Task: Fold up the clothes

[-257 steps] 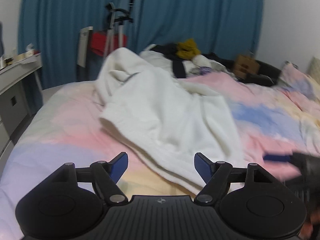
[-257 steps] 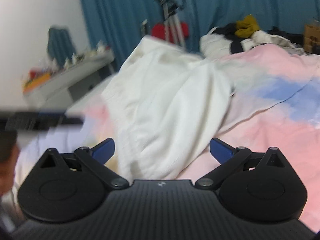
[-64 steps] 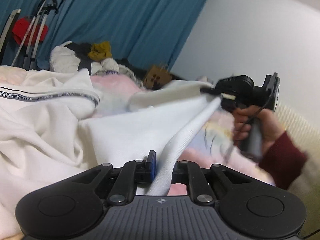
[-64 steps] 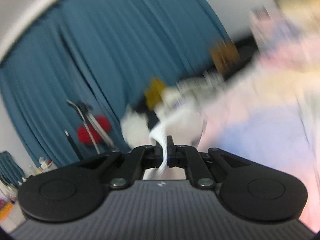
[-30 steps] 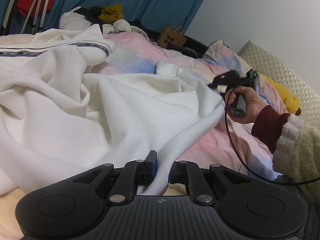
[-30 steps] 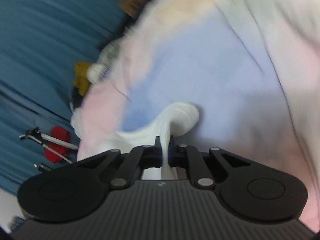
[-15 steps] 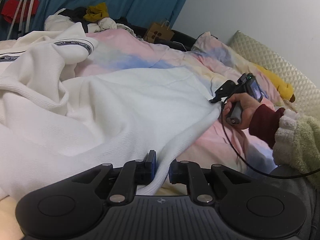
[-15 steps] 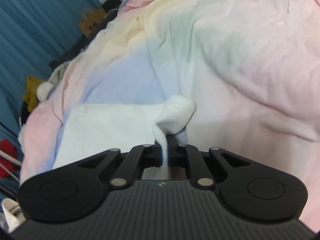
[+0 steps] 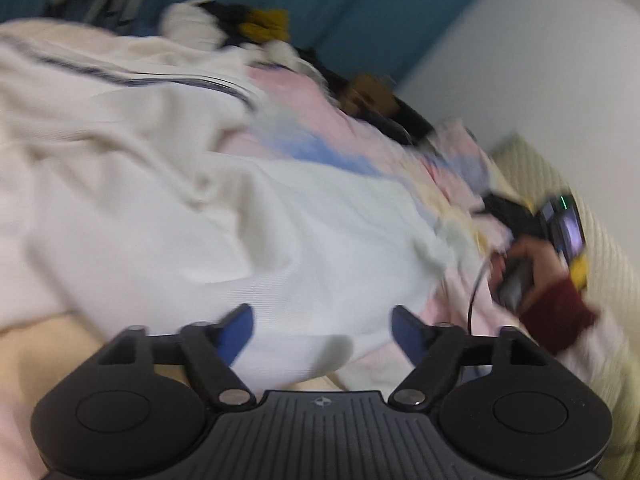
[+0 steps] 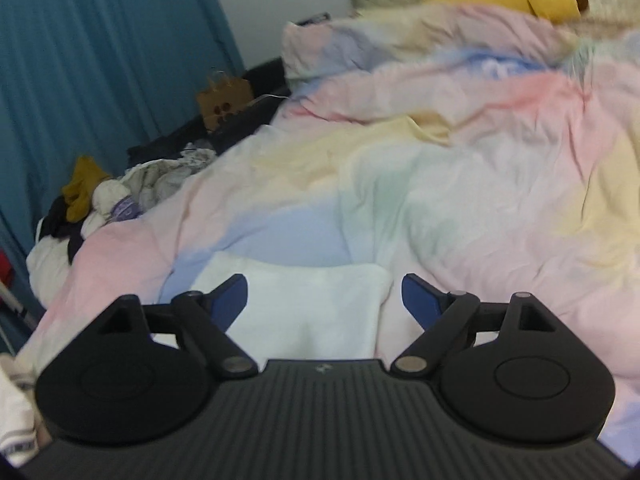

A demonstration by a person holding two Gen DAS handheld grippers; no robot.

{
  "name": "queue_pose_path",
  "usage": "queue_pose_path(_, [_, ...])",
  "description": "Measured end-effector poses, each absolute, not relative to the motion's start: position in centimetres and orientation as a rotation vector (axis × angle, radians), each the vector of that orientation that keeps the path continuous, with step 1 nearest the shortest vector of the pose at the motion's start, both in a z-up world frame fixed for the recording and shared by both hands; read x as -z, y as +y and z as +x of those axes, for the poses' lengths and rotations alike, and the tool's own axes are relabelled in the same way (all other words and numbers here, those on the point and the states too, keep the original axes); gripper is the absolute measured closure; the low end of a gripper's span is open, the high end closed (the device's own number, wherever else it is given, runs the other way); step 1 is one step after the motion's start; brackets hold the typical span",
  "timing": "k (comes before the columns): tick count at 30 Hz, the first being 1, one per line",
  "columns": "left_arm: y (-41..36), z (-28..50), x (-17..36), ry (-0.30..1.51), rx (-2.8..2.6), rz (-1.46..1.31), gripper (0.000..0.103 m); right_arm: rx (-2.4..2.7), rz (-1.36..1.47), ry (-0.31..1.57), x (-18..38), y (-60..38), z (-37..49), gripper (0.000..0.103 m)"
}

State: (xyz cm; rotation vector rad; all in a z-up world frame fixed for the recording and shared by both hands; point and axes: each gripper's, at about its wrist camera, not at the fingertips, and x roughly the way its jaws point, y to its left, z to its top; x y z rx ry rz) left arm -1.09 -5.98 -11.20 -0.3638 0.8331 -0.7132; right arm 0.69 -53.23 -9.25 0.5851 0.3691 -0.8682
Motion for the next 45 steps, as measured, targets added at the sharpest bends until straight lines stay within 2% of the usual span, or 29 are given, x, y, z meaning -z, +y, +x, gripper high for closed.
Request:
queue_pose_path(7, [2.8,-0.8,11.7,0.927,0.397,-0.73,0.021,0.574,0.572,0.38,8.6,-46.6,2.2,0.017])
queue_pose_path(15, [9.5,0.4,16.0,0.953,0.005,-1.066,0.018,0.416,0.495,0.519,11.3,-41.9,5.8,0.017])
queue_pose_path(18, [11.2,1.0,16.7,0.899,-0.064,-1.15,0.027,0.409,0.491,0.545,12.2,-41.4,6.6,0.017])
queue_pose_path(19, [11.7,1.1,16.1,0.875,-0.072,-1.144,0.034,0.413,0.491,0.55,12.6,-41.3,6.8,0.017])
queue_pose_path(20, [12.2,1.3,15.5,0.851,-0.08,-1.137,0.046,0.419,0.492,0.558,12.9,-41.4,7.0,0.017])
queue_pose_path(21, [12.7,1.4,14.9,0.828,-0.089,-1.131,0.054,0.423,0.493,0.568,13.3,-41.5,7.3,0.017])
queue_pose_path(23, [13.8,1.7,13.8,0.78,-0.105,-1.118,0.081,0.433,0.496,0.587,14.0,-41.7,7.6,0.017])
queue_pose_path(25, [14.8,2.0,12.6,0.733,-0.121,-1.104,0.086,0.446,0.501,0.604,14.7,-42.1,7.8,0.017])
queue_pose_path(31, [17.9,2.8,9.2,0.594,-0.167,-1.059,0.091,0.423,0.526,0.638,15.7,-42.2,8.2,0.017])
queue_pose_path(38, [19.5,0.6,2.7,0.64,-0.222,-0.876,0.092,0.409,0.441,0.672,16.1,-40.8,8.9,0.018])
queue_pose_path(41, [20.9,-0.4,4.5,0.798,-0.298,-0.834,0.091,0.431,0.414,0.704,16.7,-40.8,9.2,0.018])
queue_pose_path(45, [21.7,0.4,6.9,0.92,-0.342,-0.818,0.091,0.445,0.357,0.727,17.2,-40.2,9.6,0.017])
